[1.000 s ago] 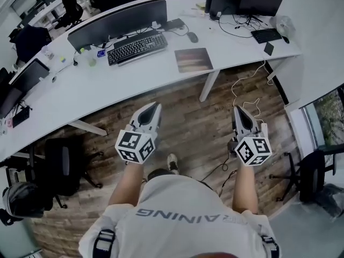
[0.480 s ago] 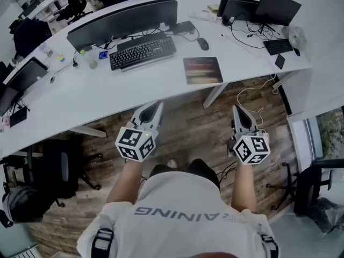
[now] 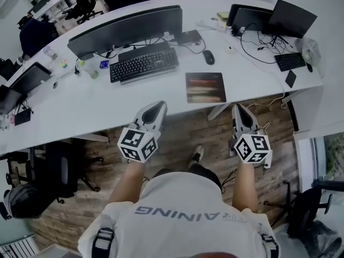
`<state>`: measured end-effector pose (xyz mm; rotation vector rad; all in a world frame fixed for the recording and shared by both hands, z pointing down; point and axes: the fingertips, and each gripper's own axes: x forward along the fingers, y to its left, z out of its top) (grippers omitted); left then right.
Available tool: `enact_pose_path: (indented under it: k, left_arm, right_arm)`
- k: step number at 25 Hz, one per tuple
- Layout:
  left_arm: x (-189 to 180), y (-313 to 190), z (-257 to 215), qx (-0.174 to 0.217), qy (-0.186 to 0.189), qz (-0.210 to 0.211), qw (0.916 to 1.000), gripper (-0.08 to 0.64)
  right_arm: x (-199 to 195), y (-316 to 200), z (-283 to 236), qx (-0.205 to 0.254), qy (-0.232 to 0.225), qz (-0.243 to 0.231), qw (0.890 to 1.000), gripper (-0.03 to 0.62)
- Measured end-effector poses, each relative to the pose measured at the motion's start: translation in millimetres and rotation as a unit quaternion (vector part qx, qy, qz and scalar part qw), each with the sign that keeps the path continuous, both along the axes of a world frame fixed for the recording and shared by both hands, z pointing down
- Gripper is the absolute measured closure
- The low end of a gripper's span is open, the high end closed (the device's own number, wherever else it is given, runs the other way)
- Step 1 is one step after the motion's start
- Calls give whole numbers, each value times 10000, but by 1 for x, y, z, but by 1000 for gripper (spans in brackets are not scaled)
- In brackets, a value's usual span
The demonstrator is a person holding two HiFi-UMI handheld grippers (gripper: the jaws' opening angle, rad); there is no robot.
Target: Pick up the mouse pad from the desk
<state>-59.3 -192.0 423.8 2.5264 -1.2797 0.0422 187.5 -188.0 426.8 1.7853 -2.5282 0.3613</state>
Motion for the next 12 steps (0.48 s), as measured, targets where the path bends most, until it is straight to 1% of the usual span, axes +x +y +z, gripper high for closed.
enact_pose_path:
  k: [6,9,12]
  left_arm:
    - [60,-62,3,-14,-54,-151,9999,523]
    - [77,-85,9,-83,-76,-253,9996,523]
    - [87,-102,16,-194,-95,-352,9991,523]
  right_arm:
    - [58,-72,12,-189,101,-136,9997,574]
    - [81,-102,22,-317,51,-145,9994,574]
    - [91,-126,35,-464,45,-221,9987,574]
